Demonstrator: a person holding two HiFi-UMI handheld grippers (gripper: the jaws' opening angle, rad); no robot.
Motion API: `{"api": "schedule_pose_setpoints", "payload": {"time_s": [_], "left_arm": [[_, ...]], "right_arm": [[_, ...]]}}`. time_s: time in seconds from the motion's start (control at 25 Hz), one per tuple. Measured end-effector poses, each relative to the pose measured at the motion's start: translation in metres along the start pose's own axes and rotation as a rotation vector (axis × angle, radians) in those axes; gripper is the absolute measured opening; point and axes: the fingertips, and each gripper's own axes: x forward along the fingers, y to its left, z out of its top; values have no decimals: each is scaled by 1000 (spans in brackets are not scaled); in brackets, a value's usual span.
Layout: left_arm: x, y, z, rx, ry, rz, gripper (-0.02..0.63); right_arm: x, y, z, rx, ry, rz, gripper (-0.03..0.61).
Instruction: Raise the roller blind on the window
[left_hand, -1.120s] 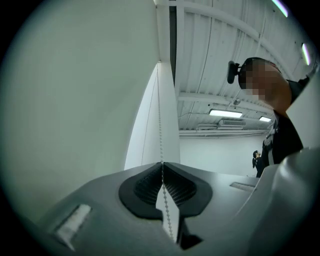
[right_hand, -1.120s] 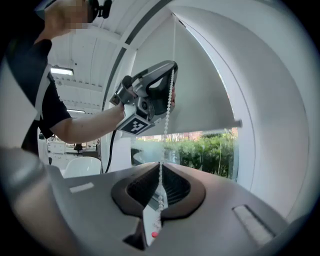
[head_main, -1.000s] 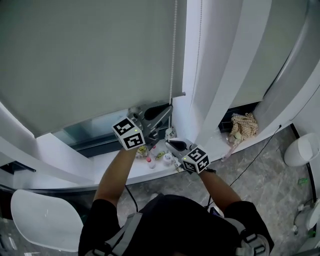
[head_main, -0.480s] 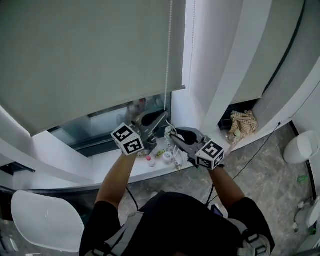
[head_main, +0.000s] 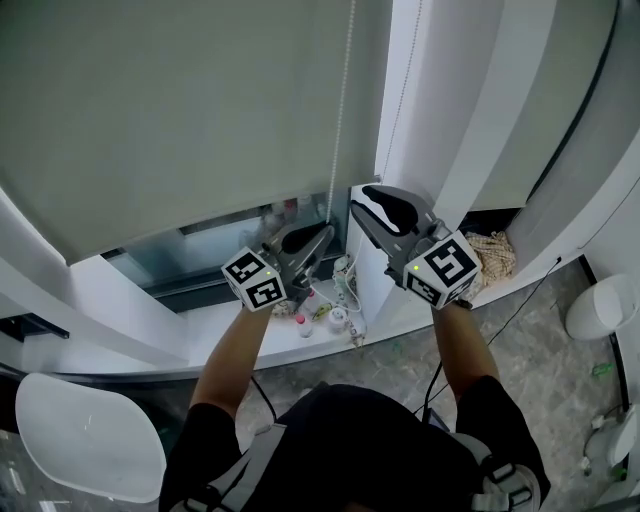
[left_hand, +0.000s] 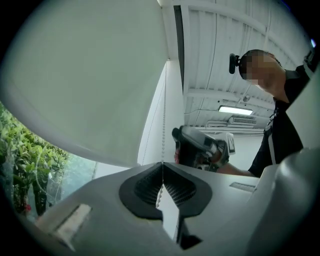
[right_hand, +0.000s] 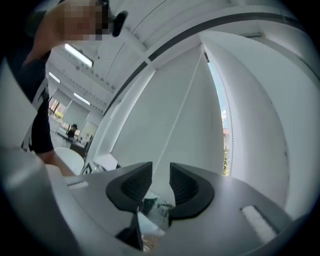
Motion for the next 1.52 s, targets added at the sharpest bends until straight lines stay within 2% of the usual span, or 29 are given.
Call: {"api": "schedule_pose_setpoints", "payload": {"time_s": [0.12, 0.24, 0.44, 0.52, 0.64, 0.68, 0.92, 1.08, 1.2, 1.32, 1.44, 1.52], "left_arm": [[-1, -5, -1, -16, -10, -8, 9], [-1, -10, 0, -19, -14, -20, 9], [-5, -12, 2, -2, -7, -28, 9], [-5, -13, 1, -4, -7, -27, 9], [-6, -12, 1, -7, -12, -27, 9], [-6, -12, 1, -5, -12, -27, 9], [-6, -12, -2, -19, -21, -25, 9], [-5, -12, -15, -30, -8, -24, 9], [-4, -9, -36, -17, 29, -34, 9], [-6, -7, -65, -20, 111, -20, 8], [-18, -5, -111, -59, 212, 8, 6], [-30, -5, -150, -38, 321, 17, 8]], "right_arm": [[14, -14, 38, 149, -136, 10, 136], [33, -19, 62, 212, -185, 45, 149], [54, -12, 69, 201, -183, 73, 146], [53, -12, 69, 178, -184, 73, 127], [50, -13, 70, 161, -196, 68, 66], [50, -14, 70, 163, -198, 67, 42], [51, -14, 65, 227, -201, 88, 17], [38, -17, 60, 241, -245, 51, 14], [36, -9, 50, 181, -217, 42, 13], [35, 7, 27, 133, -155, 46, 12], [30, 18, -22, 124, -61, 48, 11], [25, 28, -64, 105, 32, 57, 11]]}}
